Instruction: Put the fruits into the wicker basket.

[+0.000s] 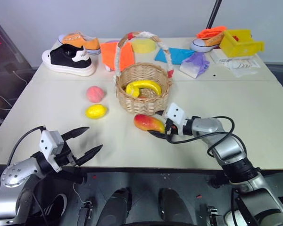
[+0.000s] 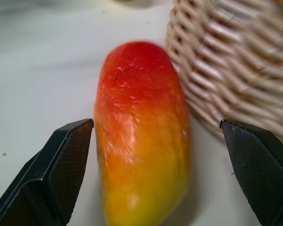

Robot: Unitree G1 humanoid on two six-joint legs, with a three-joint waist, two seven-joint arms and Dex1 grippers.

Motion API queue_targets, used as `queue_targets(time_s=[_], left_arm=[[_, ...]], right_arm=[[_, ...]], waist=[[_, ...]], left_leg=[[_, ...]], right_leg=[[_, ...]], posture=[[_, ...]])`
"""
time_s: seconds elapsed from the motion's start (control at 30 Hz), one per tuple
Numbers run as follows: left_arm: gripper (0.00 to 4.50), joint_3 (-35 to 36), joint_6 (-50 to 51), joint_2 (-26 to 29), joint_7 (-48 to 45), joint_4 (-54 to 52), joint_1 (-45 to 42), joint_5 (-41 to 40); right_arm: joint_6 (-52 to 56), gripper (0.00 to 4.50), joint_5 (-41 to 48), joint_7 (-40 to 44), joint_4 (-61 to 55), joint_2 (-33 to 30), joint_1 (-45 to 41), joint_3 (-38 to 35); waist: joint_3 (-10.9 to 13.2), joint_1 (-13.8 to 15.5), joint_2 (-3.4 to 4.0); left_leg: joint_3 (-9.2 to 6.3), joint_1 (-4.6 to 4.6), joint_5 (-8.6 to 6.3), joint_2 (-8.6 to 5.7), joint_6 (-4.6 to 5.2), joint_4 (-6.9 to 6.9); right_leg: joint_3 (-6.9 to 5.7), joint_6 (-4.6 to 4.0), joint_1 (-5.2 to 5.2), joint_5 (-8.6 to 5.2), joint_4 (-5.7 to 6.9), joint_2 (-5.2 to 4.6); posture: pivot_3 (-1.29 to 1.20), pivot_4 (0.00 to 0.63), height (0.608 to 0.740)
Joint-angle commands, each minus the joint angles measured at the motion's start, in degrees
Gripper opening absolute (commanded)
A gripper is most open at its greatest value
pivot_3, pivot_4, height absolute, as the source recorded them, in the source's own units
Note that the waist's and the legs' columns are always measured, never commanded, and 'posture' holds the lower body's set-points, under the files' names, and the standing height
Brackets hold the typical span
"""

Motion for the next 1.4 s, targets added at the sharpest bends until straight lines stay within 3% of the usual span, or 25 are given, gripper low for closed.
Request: queue_targets(time_s=[0.03,0.17,0.27,0.37,0.57,0.8,0.97,1.17,1.4], left_arm=[[4.50,0.6,-0.7,0.0,0.2,-1.5,-0.1,-0.6],[4.50,0.4,-0.7,-0.1,0.3,-1.3,-0.4,-0.5],[4.50,0.2,-0.7,-0.1,0.5,-1.1,-0.7,-0.4],[4.50,0.2,-0.8,-0.1,0.6,-1.1,-0.7,-0.3],[4.50,0.3,-0.7,0.0,0.8,-1.0,-0.8,-0.4],[4.50,1.1,-1.0,-1.0,2.8,-0.3,-2.6,-0.8],[4.50,3.1,1.3,-2.6,6.6,-0.4,-6.8,-4.1],[4.50,1.5,1.6,-3.0,8.0,1.4,-9.5,-2.5],[4.50,0.7,1.4,-3.3,8.9,1.5,-10.3,-2.0]], right_arm=[[-0.6,4.48,0.6,1.4,-1.1,0.8,-1.1,-0.4],[-0.6,4.48,0.2,1.6,-1.1,1.7,-0.7,0.0],[-1.4,3.67,-0.2,1.4,-0.5,2.7,-0.7,-0.1],[-2.2,2.26,-1.8,1.3,0.1,2.3,-0.7,0.3],[-1.5,2.26,-1.0,2.1,-1.4,1.3,-0.2,-1.5],[2.2,2.26,7.5,7.2,-8.5,-1.1,-0.1,-6.5],[12.1,2.26,19.3,4.7,-11.4,2.0,-10.9,-14.7],[2.2,2.26,5.5,-7.1,4.4,8.4,-23.5,-9.8],[-10.4,2.26,-2.2,-7.8,16.3,11.6,-25.3,-5.1]], waist=[[0.0,0.0,0.00],[0.0,0.0,0.00],[0.0,-0.1,0.00],[0.0,-0.1,0.00],[0.0,0.0,0.00],[0.0,0.0,0.01],[0.0,-0.4,0.01],[-0.1,-0.2,-0.11],[-0.1,-0.2,-0.10]], left_leg=[[0.00,0.00,0.00,0.00,0.00,0.00],[0.00,0.00,0.00,0.00,0.00,0.00],[0.00,0.01,0.00,0.00,0.00,0.00],[0.00,0.01,0.00,0.00,0.00,0.00],[0.00,0.01,0.00,-0.01,0.00,0.01],[-0.01,0.01,0.00,-0.01,0.00,0.01],[-0.02,0.00,0.00,0.00,0.00,0.02],[-0.08,0.04,0.00,0.08,-0.01,-0.08],[-0.03,-0.06,0.00,-0.10,-0.01,-0.07]], right_leg=[[0.00,0.00,0.00,0.00,0.00,0.00],[0.00,0.01,-0.01,0.00,0.01,0.01],[0.00,0.01,-0.01,0.00,0.02,0.01],[-0.01,0.01,-0.01,0.01,0.02,0.02],[0.00,0.01,0.00,0.01,0.02,0.01],[-0.01,0.01,0.01,0.00,0.02,0.00],[0.01,0.03,-0.01,0.02,0.05,0.01],[-0.08,0.18,-0.09,0.14,0.13,0.10],[-0.02,0.20,-0.19,0.16,0.15,-0.01]], posture=[[0.00,0.150,0.740],[0.00,0.150,0.740],[0.00,0.150,0.740],[0.00,0.150,0.740],[0.00,0.150,0.740],[0.00,0.150,0.740],[0.00,0.150,0.740],[0.00,0.150,0.740],[0.00,0.150,0.740]])
